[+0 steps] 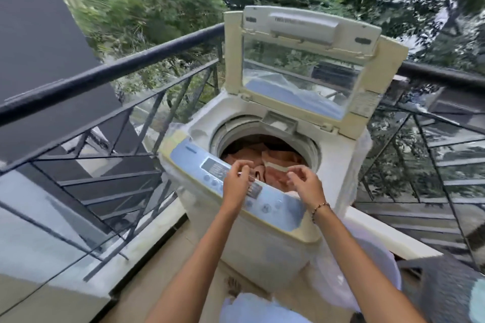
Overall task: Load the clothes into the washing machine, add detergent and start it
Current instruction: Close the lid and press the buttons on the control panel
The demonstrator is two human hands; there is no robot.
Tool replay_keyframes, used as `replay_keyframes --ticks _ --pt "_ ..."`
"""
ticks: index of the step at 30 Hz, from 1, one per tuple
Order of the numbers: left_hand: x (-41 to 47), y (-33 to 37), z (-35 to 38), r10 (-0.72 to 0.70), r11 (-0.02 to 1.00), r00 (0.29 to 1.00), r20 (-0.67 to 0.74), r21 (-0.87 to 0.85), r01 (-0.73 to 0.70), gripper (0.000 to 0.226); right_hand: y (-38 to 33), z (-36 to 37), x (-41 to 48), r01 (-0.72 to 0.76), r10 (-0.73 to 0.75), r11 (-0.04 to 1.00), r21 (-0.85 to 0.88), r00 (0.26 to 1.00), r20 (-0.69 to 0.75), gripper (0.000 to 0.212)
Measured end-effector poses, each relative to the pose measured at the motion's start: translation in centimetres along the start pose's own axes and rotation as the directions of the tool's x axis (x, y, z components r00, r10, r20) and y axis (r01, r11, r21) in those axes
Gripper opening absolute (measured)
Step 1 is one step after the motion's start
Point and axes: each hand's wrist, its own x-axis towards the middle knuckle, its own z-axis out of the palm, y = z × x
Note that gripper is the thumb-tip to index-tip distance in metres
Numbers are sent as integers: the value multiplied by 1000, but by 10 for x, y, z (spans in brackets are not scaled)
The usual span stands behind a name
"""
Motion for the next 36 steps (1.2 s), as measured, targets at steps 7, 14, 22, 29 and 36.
replay_keyframes --ticks 7,14,22,29,36 --pt "67 6 -20 -60 994 995 79 -88 67 19 -15 49 43 -64 63 998 -22 996 -61 11" --pt "124 12 -21 -41 993 991 125 -101 54 23 -38 84 78 -82 80 996 -15 991 -110 12" --pt "190 18 -5 -110 990 975 192 -66 124 29 -54 87 108 -104 102 995 5 965 -242 12" --pt "232 14 8 -108 993 928 356 75 87 29 -56 101 135 -188 218 976 113 887 -408 11" --pt "269 6 20 -192 975 826 529 196 101 52 -52 118 166 -387 388 917 99 804 -450 40"
